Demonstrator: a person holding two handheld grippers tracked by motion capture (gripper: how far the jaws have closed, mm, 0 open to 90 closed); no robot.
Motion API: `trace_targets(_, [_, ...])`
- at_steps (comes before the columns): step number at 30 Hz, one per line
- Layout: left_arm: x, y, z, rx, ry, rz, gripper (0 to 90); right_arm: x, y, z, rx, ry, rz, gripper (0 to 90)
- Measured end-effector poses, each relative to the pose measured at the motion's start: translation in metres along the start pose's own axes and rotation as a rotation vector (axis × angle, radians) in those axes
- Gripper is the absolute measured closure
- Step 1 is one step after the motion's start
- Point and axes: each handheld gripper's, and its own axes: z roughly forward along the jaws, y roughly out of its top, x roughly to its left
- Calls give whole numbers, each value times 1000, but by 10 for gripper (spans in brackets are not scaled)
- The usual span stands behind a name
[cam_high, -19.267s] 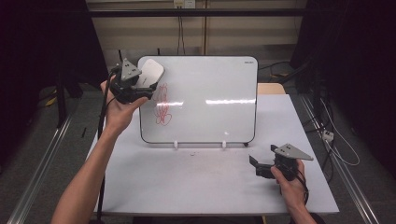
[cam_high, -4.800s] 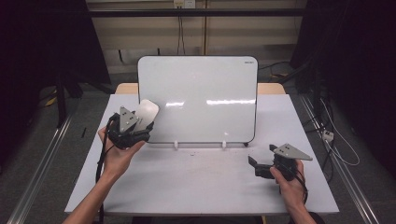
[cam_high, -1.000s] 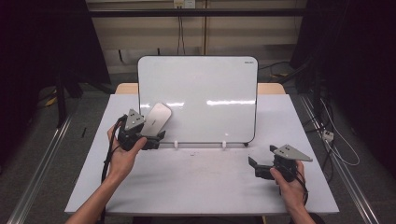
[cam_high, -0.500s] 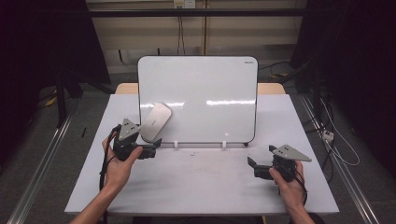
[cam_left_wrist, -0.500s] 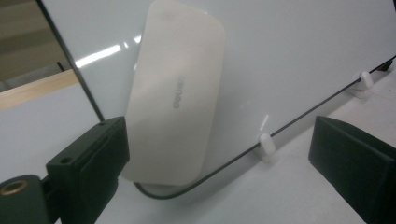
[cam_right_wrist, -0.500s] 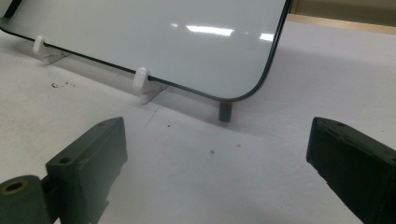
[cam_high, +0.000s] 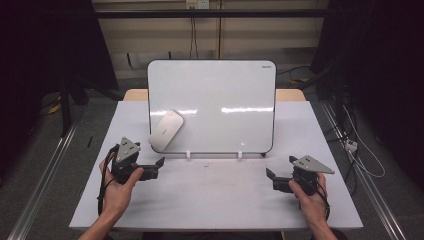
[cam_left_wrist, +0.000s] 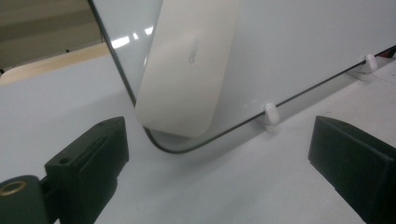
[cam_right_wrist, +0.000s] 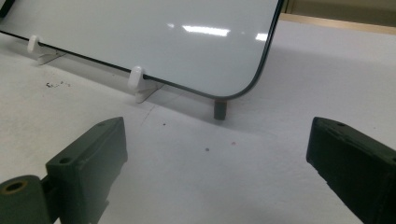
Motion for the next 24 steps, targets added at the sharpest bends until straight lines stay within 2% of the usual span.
trace_targets(3, [-1,-6,-3,2,3,-19,51,0,0,-1,2,-4,5,54])
trace_targets(4, [-2,-8,-4,7,-3,-18,51,0,0,0,1,-5,4,53])
trace_targets(7, [-2,-13,-7,10,16,-15,51,0,0,-1,0,-6,-2,53])
trace_targets(9, [-2,-18,-8,20,11,-10,48,0,0,-1,0,-5,-1,53])
trace_targets(12, [-3,-25,-9,40,3,-24,46,0,-1,0,2,-5,1,53])
trace_targets(14, [-4,-29,-9,33,16,-8,44,0,-1,-1,2,-6,2,53])
trace_targets(18, [-3,-36,-10,10,13,-31,44,0,-1,-1,1,-8,1,53])
trace_targets(24, [0,-42,-16,4,10,-38,43,0,-1,-2,1,-9,4,53])
